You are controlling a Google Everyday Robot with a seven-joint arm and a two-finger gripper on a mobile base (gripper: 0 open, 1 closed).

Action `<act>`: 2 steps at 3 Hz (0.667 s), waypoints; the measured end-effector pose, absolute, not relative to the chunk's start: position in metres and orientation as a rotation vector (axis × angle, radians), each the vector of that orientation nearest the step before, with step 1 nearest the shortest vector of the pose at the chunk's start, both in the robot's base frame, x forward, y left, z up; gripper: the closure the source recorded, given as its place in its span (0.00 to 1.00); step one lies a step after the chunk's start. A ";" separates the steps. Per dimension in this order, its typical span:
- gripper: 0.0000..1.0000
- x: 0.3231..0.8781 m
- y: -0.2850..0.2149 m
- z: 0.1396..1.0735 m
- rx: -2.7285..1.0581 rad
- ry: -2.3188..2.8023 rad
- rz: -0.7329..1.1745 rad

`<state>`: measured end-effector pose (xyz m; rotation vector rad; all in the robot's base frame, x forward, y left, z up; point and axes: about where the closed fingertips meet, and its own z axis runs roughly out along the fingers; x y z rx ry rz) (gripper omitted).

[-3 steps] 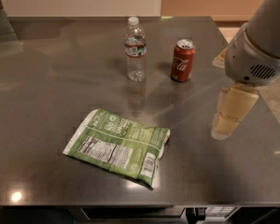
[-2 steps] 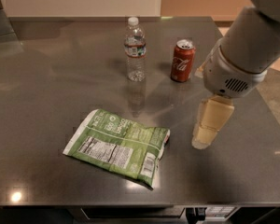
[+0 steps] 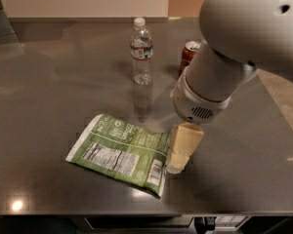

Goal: Move green jalapeno chip bag near coke can

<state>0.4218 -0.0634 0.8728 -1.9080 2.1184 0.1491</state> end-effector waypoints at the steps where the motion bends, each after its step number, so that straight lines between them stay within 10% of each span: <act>1: 0.00 0.414 -0.043 0.859 -1.955 2.086 0.176; 2: 0.00 0.407 -0.030 0.848 -1.996 2.059 0.188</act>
Offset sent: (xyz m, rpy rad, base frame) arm -0.0206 0.0486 -0.0406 0.0016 0.0418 0.1177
